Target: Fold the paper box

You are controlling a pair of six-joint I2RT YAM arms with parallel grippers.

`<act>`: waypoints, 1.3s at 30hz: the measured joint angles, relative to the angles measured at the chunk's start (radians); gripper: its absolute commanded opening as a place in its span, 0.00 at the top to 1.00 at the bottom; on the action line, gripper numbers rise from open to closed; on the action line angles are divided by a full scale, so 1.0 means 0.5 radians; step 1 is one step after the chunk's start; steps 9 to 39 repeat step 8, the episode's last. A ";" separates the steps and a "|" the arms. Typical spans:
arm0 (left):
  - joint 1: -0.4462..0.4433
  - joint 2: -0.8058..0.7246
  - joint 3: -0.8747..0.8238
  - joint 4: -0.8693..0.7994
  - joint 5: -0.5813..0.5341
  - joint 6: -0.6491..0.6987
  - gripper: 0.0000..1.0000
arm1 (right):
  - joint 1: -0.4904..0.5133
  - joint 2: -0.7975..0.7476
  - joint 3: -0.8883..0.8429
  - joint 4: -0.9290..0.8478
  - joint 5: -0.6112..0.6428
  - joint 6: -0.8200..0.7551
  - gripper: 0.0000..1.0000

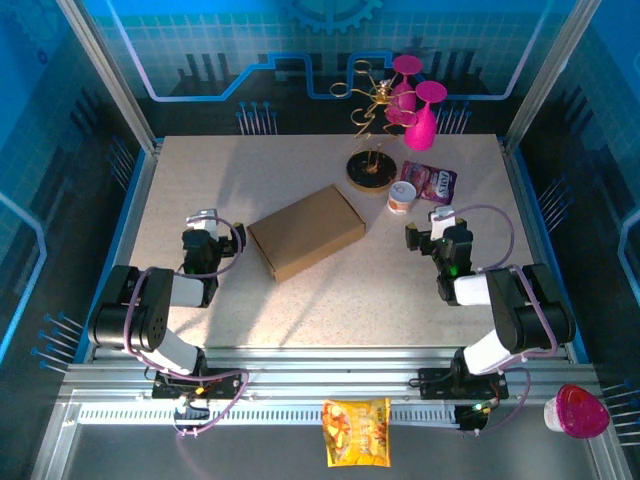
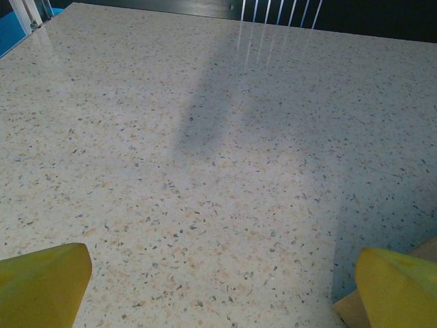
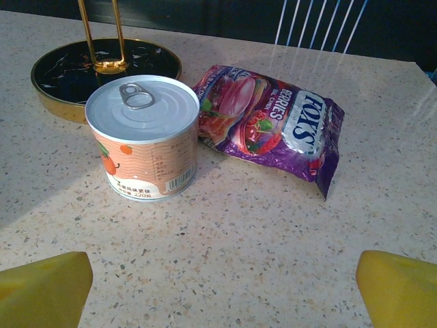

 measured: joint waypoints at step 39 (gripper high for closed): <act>0.000 0.000 0.000 0.000 0.000 0.000 0.01 | 0.002 0.000 0.000 0.004 0.005 -0.001 0.00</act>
